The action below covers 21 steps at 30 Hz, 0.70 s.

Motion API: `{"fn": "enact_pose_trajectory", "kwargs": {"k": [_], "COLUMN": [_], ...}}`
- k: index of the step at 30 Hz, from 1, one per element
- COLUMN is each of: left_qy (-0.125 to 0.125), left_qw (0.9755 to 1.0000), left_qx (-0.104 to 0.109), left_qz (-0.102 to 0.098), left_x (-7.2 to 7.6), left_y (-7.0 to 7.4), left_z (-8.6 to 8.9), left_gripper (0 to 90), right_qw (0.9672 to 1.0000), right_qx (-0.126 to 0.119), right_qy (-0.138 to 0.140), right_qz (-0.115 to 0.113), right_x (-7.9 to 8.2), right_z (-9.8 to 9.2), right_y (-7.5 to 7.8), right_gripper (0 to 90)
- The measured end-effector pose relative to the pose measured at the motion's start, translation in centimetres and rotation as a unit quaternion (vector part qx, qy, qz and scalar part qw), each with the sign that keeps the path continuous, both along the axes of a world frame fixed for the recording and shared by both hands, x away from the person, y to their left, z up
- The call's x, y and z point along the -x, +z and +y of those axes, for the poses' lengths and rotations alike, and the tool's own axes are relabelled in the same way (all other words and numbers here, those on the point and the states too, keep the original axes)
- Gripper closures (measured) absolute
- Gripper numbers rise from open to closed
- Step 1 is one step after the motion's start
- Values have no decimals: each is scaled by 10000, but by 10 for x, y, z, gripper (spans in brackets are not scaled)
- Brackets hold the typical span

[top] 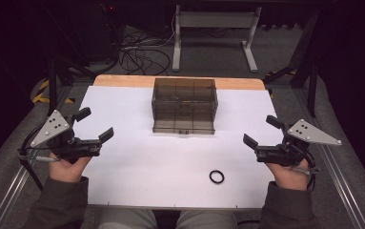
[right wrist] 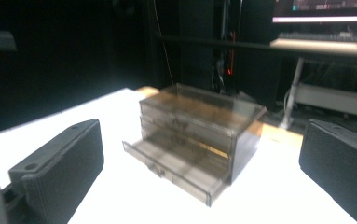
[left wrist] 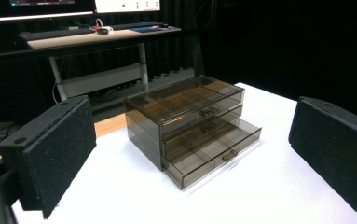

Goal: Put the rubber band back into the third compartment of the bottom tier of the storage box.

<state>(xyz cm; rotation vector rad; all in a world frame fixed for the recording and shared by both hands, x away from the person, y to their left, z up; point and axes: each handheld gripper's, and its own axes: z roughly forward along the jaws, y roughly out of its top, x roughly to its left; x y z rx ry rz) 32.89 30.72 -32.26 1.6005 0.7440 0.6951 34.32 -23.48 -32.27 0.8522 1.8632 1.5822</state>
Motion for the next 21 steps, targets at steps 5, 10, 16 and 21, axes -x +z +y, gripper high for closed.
{"fn": "enact_pose_trajectory", "kwargs": {"k": [5,10,16,21], "left_qy": [3,-6,-40,-45], "left_qw": [10000,10000,9999,9999], "left_qx": [-35,-88,-121,-147], "left_qz": [18,37,56,46], "left_x": [0,-1,-2,-2], "left_y": [0,-2,-2,-2], "left_z": [-1,-3,-4,-5], "left_gripper": [13,13,13,13], "right_qw": [9987,9937,9855,9810], "right_qx": [429,924,1251,1361], "right_qy": [-100,13,224,315], "right_qz": [268,641,1121,1345], "right_x": [-6,-12,-17,-20], "right_z": [4,11,17,18], "right_y": [-7,-18,-33,-41], "right_gripper": [94,258,412,453]}}
